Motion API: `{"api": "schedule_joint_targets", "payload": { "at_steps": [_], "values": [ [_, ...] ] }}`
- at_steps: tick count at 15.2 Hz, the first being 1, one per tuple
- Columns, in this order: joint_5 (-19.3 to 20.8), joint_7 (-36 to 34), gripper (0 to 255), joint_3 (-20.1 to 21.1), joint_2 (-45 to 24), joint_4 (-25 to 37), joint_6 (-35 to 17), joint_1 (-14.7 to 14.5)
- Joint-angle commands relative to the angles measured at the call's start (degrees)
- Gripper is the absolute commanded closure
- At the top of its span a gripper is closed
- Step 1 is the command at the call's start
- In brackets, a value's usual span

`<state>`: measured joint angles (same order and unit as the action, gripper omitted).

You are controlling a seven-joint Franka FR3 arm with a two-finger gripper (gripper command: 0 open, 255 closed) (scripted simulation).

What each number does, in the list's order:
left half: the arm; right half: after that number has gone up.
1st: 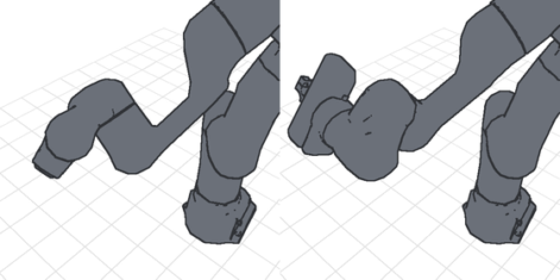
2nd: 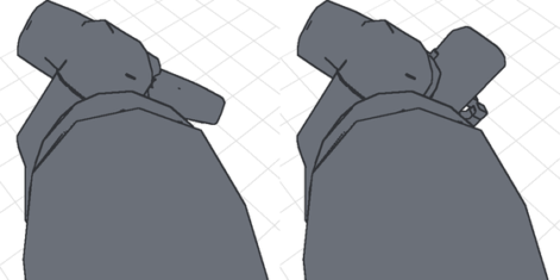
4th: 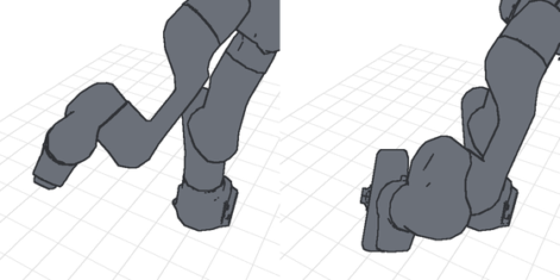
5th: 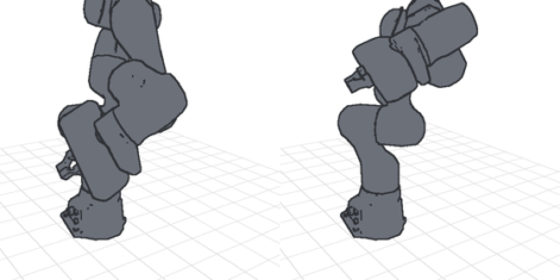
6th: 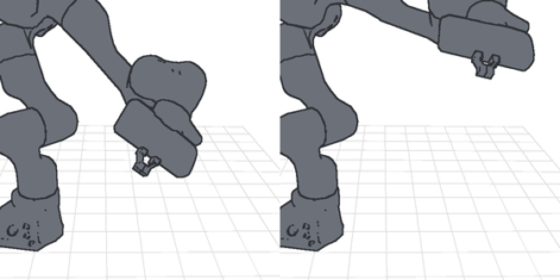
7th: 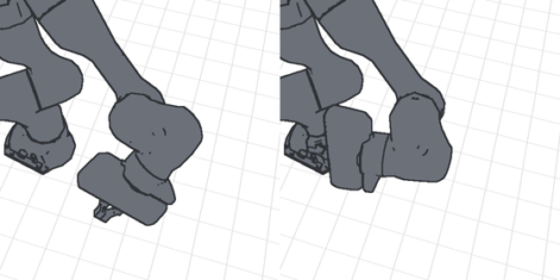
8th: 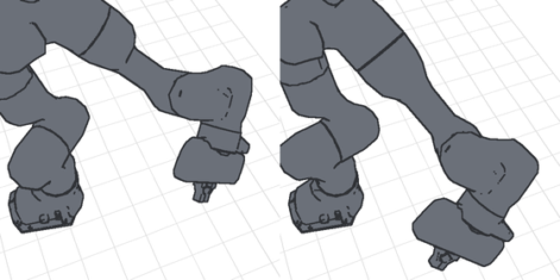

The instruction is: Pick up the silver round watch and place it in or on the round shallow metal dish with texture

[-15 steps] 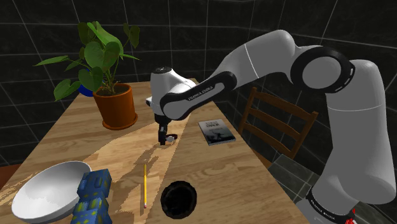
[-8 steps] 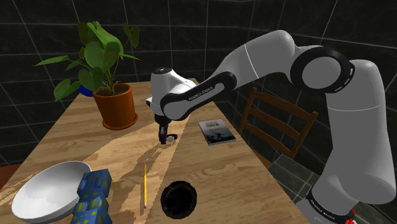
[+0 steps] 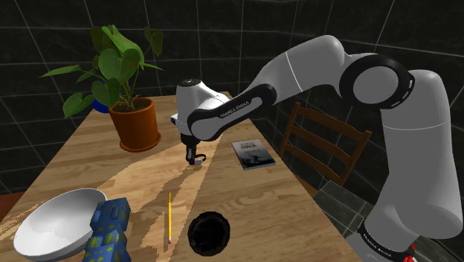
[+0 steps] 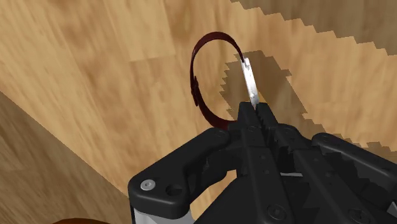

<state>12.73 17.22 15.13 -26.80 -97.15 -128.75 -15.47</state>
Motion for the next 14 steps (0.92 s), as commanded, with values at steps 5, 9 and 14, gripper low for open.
{"api": "schedule_joint_targets", "payload": {
  "at_steps": [5, 9, 14],
  "values": [
    [-0.61, 0.5, 255, 0.31, 1.36, 1.13, 2.43, 0.17],
    [-1.17, 0.98, 255, 0.59, 2.57, 2.49, 4.95, 0.29],
    [-1.79, 1.52, 255, 0.87, 3.85, 4.53, 8.2, 0.38]
  ]
}}
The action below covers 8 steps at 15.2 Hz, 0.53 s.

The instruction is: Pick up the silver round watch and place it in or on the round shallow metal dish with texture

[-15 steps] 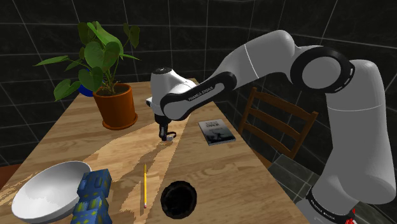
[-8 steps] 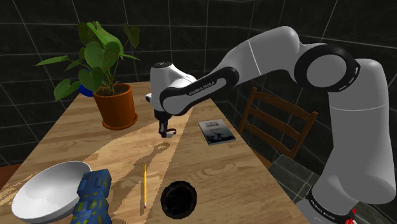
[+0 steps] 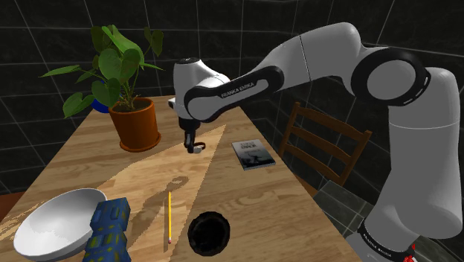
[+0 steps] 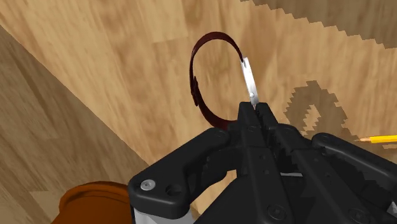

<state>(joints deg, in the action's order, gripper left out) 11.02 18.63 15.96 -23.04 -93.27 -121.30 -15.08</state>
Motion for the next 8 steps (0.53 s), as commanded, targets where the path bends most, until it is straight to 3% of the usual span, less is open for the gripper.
{"api": "schedule_joint_targets", "payload": {
  "at_steps": [1, 8],
  "values": [
    [-0.2, 0.21, 255, 0.09, 0.31, 1.11, 1.42, 0.0],
    [-0.86, 0.87, 255, 0.37, 1.56, 4.72, 6.21, -0.02]
  ]
}}
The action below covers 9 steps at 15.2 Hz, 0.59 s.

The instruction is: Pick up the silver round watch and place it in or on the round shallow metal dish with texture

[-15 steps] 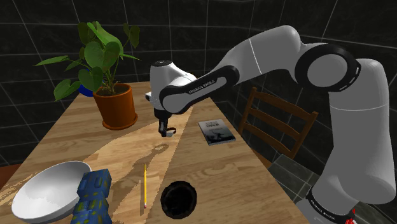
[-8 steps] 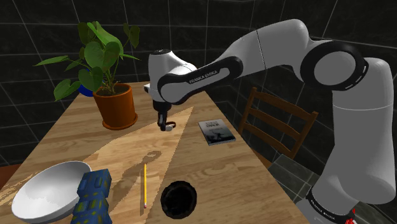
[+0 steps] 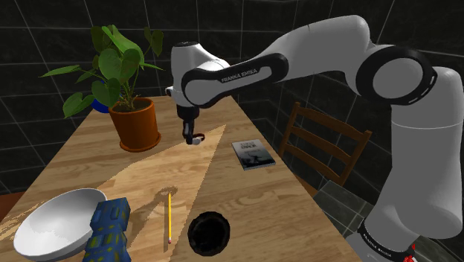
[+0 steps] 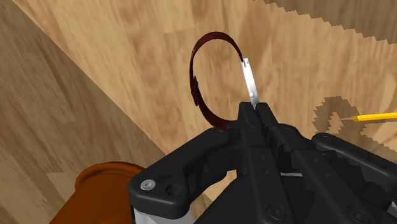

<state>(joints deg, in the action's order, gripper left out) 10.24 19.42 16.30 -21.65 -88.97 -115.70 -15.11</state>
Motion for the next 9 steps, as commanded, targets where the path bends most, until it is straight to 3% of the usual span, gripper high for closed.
{"api": "schedule_joint_targets", "payload": {
  "at_steps": [1, 3, 9],
  "values": [
    [-0.15, 0.17, 255, 0.07, 0.3, 1.01, 1.32, -0.01],
    [-0.25, 0.28, 255, 0.11, 0.46, 1.78, 2.24, -0.03],
    [-1.36, -5.23, 255, 2.4, 8.77, -9.24, -0.3, -2.54]
  ]
}}
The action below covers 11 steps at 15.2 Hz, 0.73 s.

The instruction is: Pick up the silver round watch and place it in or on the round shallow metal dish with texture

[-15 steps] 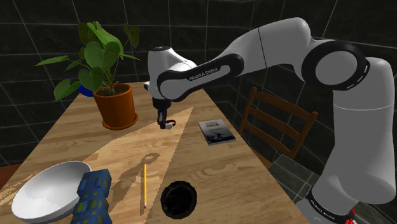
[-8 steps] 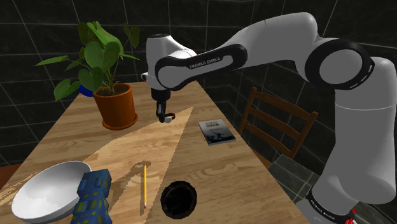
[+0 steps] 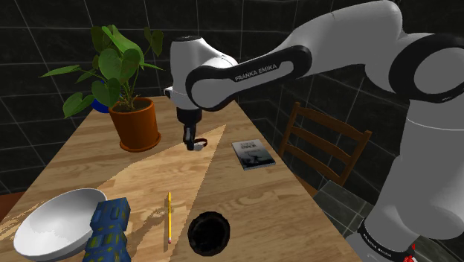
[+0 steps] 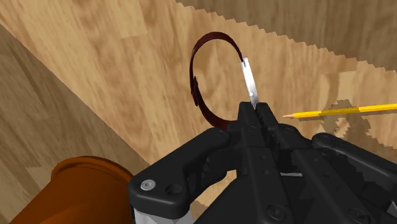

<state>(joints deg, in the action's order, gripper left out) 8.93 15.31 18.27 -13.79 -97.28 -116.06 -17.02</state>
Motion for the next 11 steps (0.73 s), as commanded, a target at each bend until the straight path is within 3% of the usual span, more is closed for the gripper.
{"api": "schedule_joint_targets", "payload": {
  "at_steps": [1, 11],
  "values": [
    [-0.26, -2.07, 255, 0.86, 2.12, -2.44, -0.2, -1.08],
    [-2.41, -12.24, 255, 5.85, 11.79, -13.2, -0.98, -6.5]
  ]
}}
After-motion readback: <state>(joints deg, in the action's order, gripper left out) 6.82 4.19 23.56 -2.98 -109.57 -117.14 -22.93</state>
